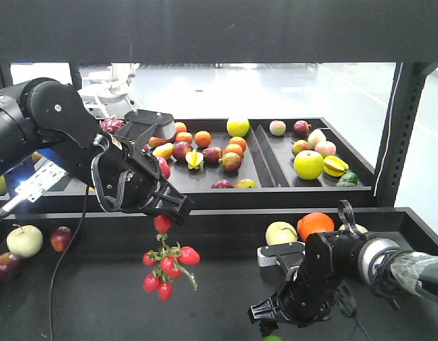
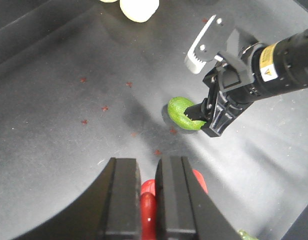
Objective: Pick snacks and fruit into basket
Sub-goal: 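Lower the open right gripper over the green lime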
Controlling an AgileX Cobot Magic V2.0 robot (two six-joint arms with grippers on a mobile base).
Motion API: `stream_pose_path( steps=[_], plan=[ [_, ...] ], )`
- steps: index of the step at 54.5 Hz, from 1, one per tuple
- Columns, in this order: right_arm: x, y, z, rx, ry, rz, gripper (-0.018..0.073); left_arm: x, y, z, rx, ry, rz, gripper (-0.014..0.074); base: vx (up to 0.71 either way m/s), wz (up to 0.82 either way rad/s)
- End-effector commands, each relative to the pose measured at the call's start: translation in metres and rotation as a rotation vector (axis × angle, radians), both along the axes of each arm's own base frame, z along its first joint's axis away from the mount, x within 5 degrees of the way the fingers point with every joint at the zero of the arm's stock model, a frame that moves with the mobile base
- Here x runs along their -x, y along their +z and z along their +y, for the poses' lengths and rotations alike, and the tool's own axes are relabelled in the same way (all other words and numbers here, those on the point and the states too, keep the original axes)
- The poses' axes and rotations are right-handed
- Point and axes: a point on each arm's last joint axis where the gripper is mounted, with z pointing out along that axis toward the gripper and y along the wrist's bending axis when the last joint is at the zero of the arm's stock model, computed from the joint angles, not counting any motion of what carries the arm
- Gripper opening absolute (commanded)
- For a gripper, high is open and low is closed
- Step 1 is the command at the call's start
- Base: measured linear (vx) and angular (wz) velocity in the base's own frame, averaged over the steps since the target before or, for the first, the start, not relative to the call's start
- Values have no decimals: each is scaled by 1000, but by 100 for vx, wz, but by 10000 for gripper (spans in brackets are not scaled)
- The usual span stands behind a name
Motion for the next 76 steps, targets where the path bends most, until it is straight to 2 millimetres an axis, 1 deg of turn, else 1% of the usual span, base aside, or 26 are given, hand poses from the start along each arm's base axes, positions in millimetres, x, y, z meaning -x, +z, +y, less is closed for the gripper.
stream_pose_path(
  steps=[1,11,18,30,54,76],
  plan=[
    [-9,32,0,-32,-4,-126,525,12,35,4,81,15,-114,-6,0,0],
    [-11,23,0,-21,12,-115,555,12,35,4,81,15,-114,-6,0,0],
    [-11,20,1,-29,7,-113,578,12,35,4,81,15,-114,-6,0,0],
    [-13,21,4,-71,-13,-127,587,12,35,4,81,15,-114,-6,0,0],
    [-14,21,2,-38,14,-148,586,12,35,4,81,15,-114,-6,0,0],
    [-15,22,3,-55,-4,-158,586,12,35,4,81,15,-114,-6,0,0]
  ],
)
